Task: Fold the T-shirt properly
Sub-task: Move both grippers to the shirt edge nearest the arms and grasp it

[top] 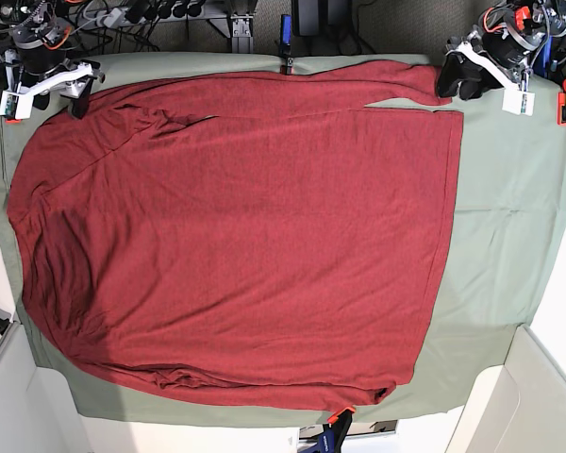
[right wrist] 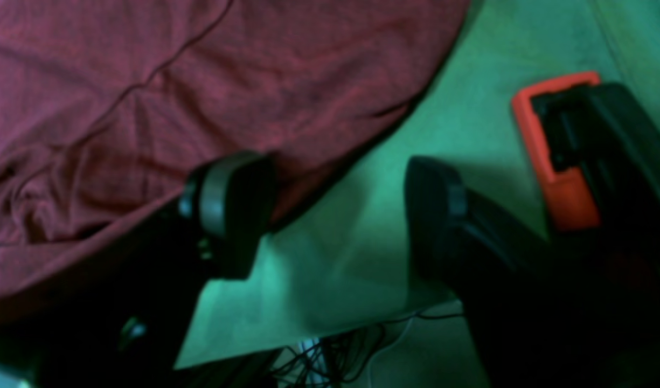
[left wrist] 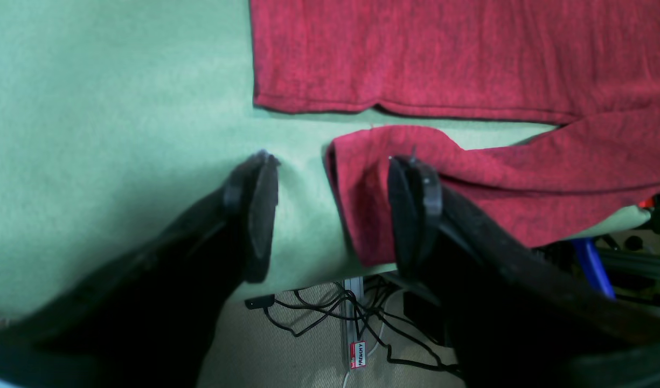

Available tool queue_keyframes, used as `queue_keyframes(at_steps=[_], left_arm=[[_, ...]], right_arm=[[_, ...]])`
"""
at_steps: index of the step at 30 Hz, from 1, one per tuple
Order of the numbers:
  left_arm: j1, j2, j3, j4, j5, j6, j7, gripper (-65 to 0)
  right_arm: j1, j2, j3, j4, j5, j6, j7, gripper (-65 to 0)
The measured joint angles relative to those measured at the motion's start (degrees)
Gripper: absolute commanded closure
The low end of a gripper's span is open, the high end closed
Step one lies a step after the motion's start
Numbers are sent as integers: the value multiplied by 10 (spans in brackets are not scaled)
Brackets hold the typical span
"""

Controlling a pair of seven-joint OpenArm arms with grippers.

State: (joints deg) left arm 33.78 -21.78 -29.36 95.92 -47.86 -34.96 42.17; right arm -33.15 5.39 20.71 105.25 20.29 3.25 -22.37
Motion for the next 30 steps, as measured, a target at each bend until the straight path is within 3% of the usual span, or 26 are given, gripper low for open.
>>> queue_keyframes(at_steps=[10, 16, 18, 21, 22, 24, 27, 30], left_arm=[[0, -2, 73, 1, -2, -1, -13, -359], [0, -3, 83, 5, 23, -3, -19, -353], [3, -3, 83, 5, 24, -3, -24, -294], [8, -3, 83, 4, 33, -2, -26, -127], [9, -3, 84, 4, 35, -2, -26, -75], [9, -3, 84, 4, 45, -2, -26, 0], [8, -3, 84, 4, 62, -17, -31, 0], [8, -3, 84, 4, 67, -33, -31, 0]], right_arm=[[0, 0, 0, 0, 0, 0, 0, -416], [29, 0, 0, -2, -19, 0, -4, -416], [33, 0, 0, -2, -19, 0, -5, -415], [33, 0, 0, -2, -19, 0, -7, -413], [32, 0, 0, -2, -19, -1, -12, -395], [32, 0, 0, -2, -19, -1, -13, -283], [32, -1, 0, -2, -21, 2, -13, -130], [32, -1, 0, -2, -25, 43, -13, 0]])
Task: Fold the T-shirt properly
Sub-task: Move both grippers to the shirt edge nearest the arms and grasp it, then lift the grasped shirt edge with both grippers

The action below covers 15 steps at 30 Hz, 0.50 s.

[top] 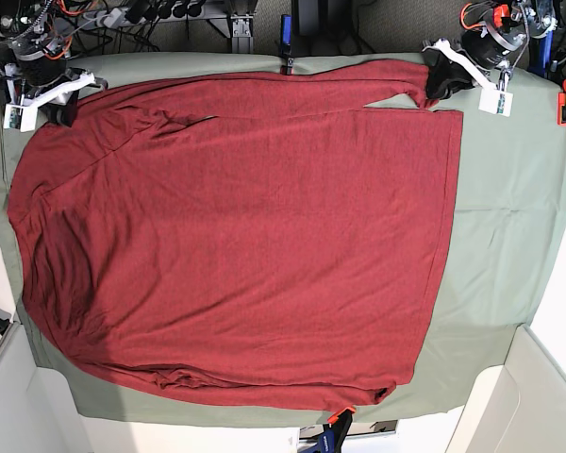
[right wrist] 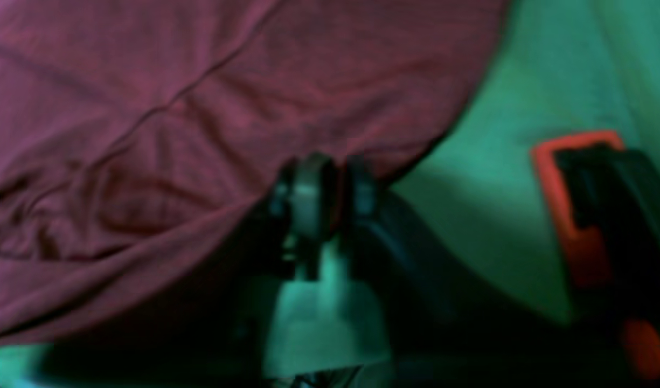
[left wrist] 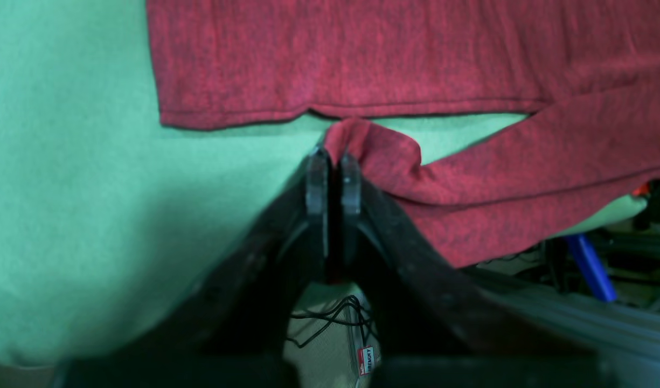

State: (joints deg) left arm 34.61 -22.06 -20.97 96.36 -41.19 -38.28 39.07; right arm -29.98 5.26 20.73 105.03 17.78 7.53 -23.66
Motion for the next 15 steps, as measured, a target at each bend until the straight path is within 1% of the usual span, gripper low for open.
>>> queue_keyframes(at_steps=[3, 5, 7, 8, 11, 12, 15], left_arm=[[0, 0, 0, 0, 0, -2, 0, 0], [0, 0, 0, 0, 0, -3, 0, 0], [0, 0, -1, 0, -3, -3, 6, 0], [0, 0, -5, 0, -17, -3, 21, 0], [5, 0, -26, 19, -62, -2, 83, 0], [14, 0, -35, 32, -70, -10, 97, 0], [46, 2, -77, 70, -71, -12, 109, 0]], right_arm=[[2, 0, 0, 0, -4, 6, 0, 0], [1, 0, 0, 0, -29, 8, 0, 0], [0, 0, 0, 0, -50, 30, -2, 0], [0, 1, 0, 0, -50, 41, -3, 0], [0, 1, 0, 2, -51, 45, -11, 0], [-2, 0, 2, 9, -52, 45, -18, 0], [-11, 0, 24, 35, -43, 49, -23, 0]])
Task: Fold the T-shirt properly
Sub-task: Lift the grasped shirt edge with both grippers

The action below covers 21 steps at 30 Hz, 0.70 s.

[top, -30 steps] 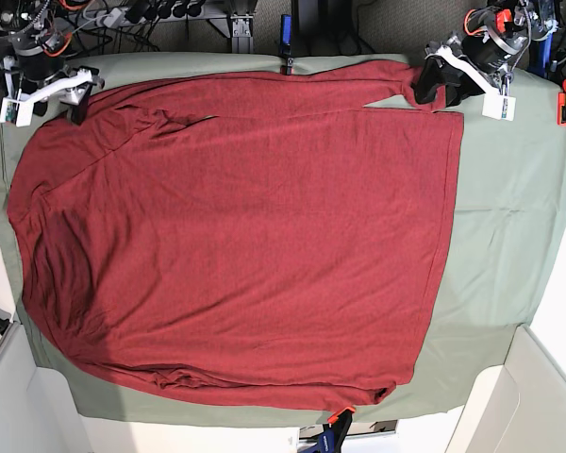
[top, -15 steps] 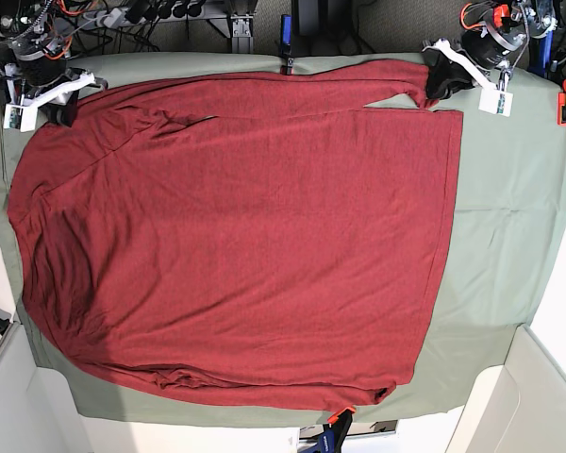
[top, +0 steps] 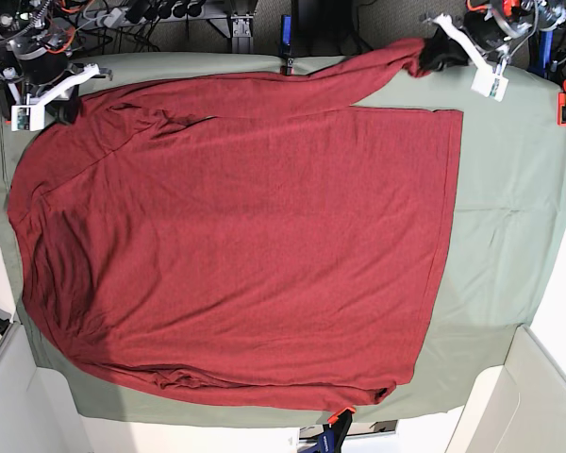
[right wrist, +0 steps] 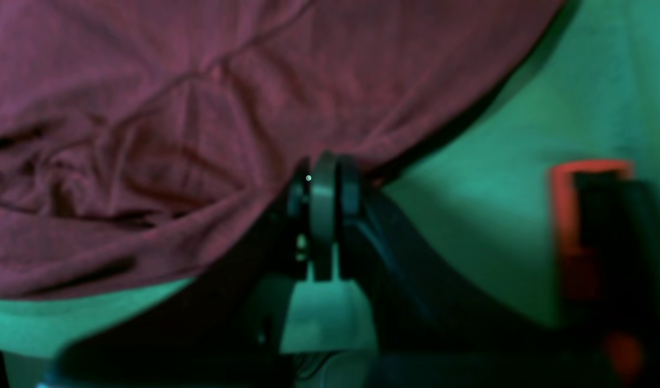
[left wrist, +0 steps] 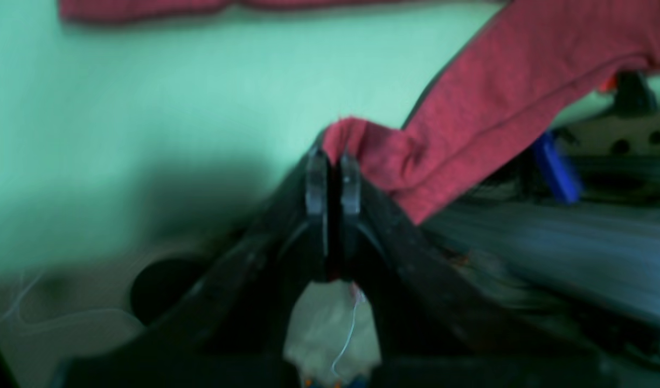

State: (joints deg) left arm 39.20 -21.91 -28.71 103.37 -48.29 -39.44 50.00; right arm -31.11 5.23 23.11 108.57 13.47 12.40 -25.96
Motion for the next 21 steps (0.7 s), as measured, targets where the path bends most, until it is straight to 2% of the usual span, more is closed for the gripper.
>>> queue_keyframes(at_steps=[3, 5, 11, 15, 21], left_arm=[[17, -14, -43, 43, -24, 0, -5, 0], [20, -17, -57, 69, -33, -1, -7, 0], [3, -37, -57, 84, -32, 0, -29, 0], [-42, -53, -40, 75, -1, -2, -43, 0], [-133, -97, 24, -16, 20, -4, -63, 0]], right_arm=[[-1, 2, 44, 24, 40, 6, 0, 0], [5, 6, 64, 31, 77, 31, 1, 0], [54, 13, 69, 23, 82, 35, -9, 0], [102, 11, 59, -6, 83, 48, -12, 0], [176, 11, 51, -78, 77, 52, -12, 0]])
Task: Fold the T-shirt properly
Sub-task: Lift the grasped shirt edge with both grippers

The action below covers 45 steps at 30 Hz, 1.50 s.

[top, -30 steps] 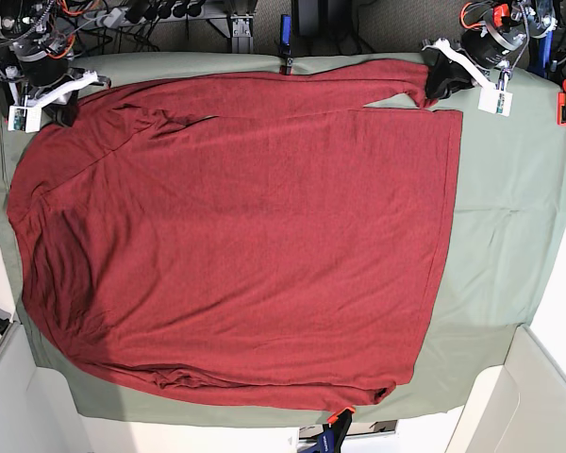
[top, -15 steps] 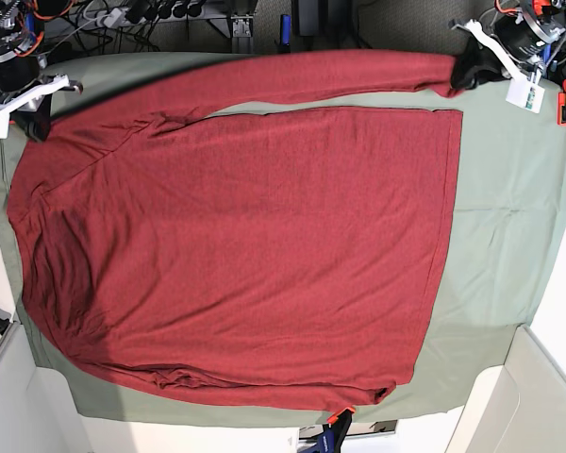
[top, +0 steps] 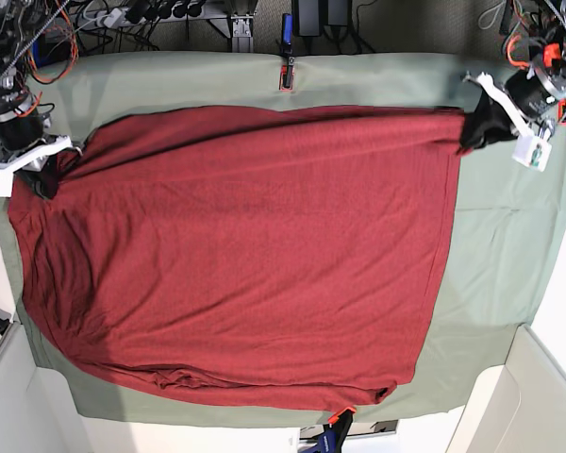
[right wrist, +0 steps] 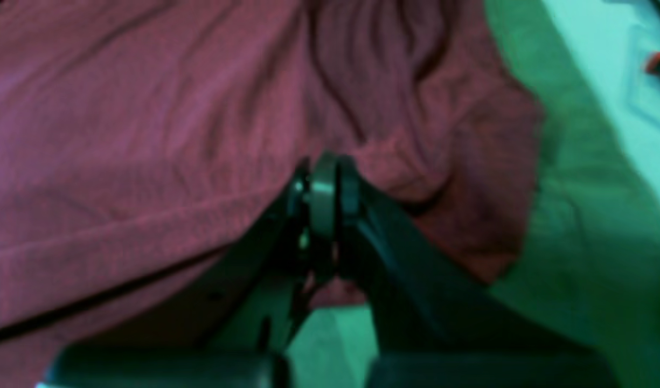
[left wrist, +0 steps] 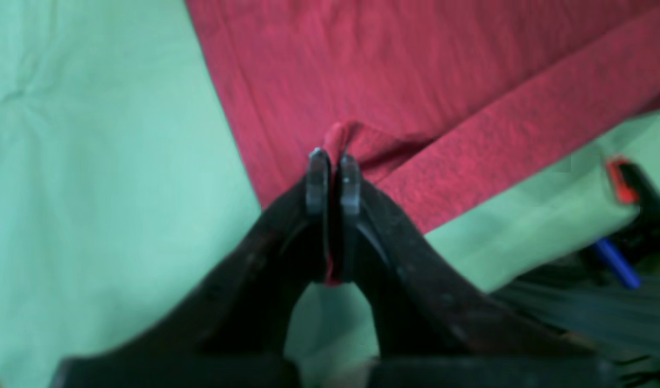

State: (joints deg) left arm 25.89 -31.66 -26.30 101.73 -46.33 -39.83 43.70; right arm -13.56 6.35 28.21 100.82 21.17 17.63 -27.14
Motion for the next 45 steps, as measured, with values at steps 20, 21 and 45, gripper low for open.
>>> queue_keyframes(at_steps=[20, 21, 45], left_arm=[[-139, -15, 110, -195, 12, 1, 33, -295], [-139, -15, 102, -195, -15, 2, 62, -295], [-46, 12, -30, -188, -59, 3, 34, -302]], right_arm=[[86, -2, 1, -130, 14, 40, 0, -343], [86, -2, 1, -129, 23, 40, -2, -342], [34, 0, 88, -32, 67, 38, -85, -342]])
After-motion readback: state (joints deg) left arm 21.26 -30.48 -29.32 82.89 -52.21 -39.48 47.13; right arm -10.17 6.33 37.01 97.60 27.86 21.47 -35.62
